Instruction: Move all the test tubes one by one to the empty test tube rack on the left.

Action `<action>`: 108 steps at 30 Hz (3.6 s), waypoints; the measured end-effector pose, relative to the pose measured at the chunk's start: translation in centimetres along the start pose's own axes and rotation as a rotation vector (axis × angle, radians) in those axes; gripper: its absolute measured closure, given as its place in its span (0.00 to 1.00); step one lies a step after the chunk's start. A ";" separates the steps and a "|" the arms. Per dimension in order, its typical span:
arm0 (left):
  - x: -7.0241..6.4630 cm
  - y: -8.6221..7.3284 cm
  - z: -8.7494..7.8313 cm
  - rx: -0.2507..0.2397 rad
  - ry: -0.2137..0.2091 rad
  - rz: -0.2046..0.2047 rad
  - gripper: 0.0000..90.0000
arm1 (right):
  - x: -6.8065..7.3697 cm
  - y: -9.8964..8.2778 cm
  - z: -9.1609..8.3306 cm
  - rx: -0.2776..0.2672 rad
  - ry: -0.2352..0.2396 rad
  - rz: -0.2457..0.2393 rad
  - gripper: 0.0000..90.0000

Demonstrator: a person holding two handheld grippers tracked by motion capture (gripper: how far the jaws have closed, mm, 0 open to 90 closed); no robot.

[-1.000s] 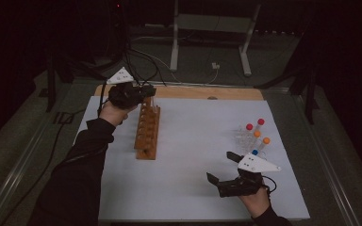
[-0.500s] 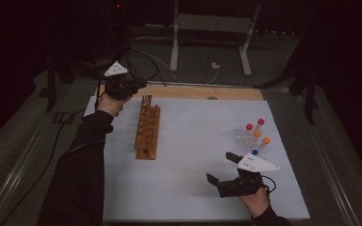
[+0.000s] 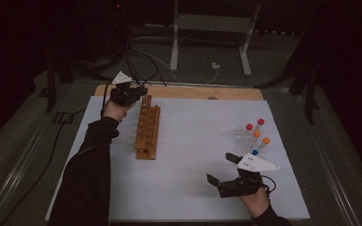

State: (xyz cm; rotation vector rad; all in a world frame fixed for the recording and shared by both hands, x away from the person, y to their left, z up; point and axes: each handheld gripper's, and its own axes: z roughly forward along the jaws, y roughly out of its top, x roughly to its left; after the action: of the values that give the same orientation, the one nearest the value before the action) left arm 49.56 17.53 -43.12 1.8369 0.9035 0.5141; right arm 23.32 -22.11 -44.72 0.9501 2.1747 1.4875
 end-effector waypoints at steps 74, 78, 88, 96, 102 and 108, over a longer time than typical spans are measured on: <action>-13.2 -8.9 -12.4 0.004 -0.338 0.059 0.02 | -7.3 -2.4 -5.8 0.180 -0.386 0.180 0.62; -13.5 -9.2 -12.4 0.013 -0.342 0.072 0.02 | -7.7 -2.5 -5.2 0.200 -0.370 0.193 0.69; -13.4 -9.7 -12.3 0.023 -0.344 0.079 0.02 | -8.5 -2.4 -3.8 0.235 -0.351 0.228 0.79; -13.4 -9.8 -12.3 0.029 -0.345 0.077 0.02 | -8.6 -2.3 -3.9 0.230 -0.388 0.205 0.86; -13.4 -9.7 -12.4 0.027 -0.351 0.080 0.02 | -7.9 -1.3 -4.7 0.192 -0.409 0.161 0.86; -13.5 -9.5 -12.5 0.024 -0.357 0.081 0.02 | -7.2 -0.1 -5.7 0.157 -0.417 0.129 0.86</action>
State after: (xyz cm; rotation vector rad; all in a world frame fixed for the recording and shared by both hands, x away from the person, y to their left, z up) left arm 29.02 16.71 -45.79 1.9145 0.5982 0.2131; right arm 24.98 -31.04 -43.17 1.3400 1.9705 1.0589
